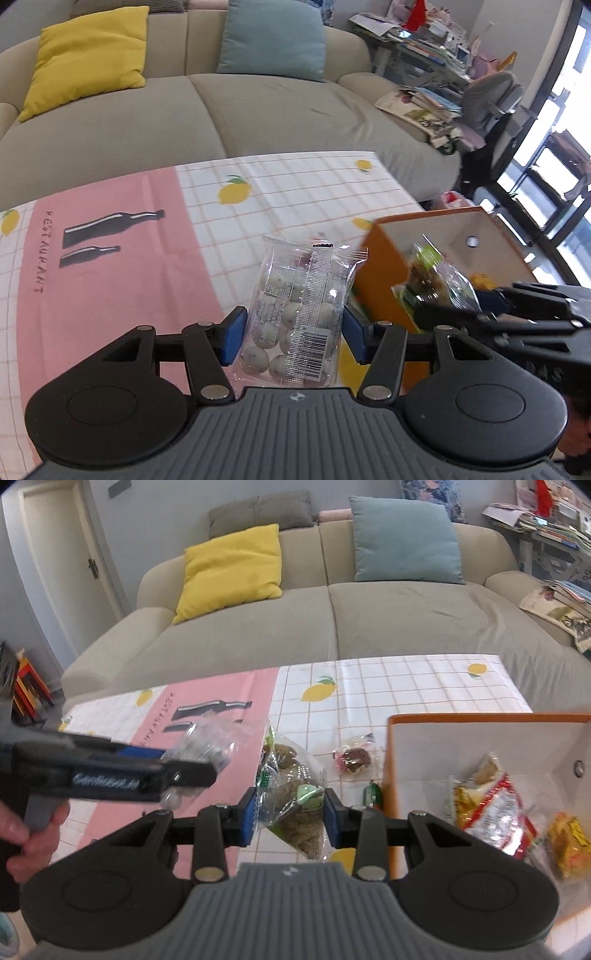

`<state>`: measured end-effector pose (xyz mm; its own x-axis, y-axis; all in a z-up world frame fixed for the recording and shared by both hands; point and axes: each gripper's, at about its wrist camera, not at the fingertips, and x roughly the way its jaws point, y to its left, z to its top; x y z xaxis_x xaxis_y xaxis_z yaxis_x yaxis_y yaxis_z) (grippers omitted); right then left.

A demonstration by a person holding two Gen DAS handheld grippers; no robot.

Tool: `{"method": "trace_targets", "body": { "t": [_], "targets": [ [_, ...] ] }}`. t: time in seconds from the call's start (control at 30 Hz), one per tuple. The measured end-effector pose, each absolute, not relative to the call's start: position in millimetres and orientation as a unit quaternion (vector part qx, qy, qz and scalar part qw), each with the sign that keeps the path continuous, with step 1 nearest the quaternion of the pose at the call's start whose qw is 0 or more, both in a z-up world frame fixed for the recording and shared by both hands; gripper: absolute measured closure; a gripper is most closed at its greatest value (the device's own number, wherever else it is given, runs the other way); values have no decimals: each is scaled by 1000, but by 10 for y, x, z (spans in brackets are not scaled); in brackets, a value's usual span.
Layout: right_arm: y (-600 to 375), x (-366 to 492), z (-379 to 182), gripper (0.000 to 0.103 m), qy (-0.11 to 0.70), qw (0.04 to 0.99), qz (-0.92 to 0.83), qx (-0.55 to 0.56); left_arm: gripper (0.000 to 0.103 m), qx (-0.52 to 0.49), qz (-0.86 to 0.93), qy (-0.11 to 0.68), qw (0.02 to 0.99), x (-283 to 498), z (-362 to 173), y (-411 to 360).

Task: Organize snacks
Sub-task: 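Carry the candy packet with left tool while right carries nut bag over box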

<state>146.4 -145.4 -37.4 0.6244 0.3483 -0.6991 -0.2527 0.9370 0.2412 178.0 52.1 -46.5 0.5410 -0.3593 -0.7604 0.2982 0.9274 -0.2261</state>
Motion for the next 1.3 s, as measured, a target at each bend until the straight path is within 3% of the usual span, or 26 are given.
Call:
{"method": "trace_targets", "body": {
  "t": [0.33, 0.63, 1.3],
  "targets": [
    [-2299, 1283, 44, 68, 394, 906, 126, 94, 40, -25, -251, 425, 869, 1576, -44, -45],
    [-3133, 1390, 170, 68, 412, 902, 76, 99, 40, 28, -301, 433, 849, 1859, -18, -902],
    [-3517, 2338, -833, 68, 510, 855, 58, 74, 39, 314, -307, 501, 745, 2332, -839, -2114]
  ]
}}
